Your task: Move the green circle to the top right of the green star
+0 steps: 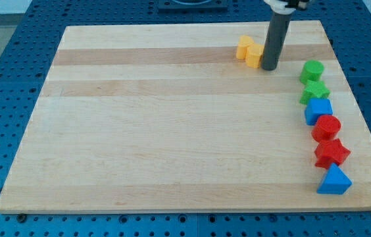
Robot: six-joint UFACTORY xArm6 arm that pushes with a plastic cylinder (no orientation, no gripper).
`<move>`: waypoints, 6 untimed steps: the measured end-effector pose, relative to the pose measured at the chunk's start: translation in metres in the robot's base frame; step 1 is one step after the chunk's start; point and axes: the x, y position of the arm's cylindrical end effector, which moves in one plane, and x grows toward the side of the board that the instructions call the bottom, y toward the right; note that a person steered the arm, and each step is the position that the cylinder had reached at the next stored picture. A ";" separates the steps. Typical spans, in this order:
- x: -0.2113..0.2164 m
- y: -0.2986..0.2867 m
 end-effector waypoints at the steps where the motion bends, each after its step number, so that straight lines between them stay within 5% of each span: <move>1: 0.000 0.020; 4: -0.005 0.066; 6: 0.029 0.066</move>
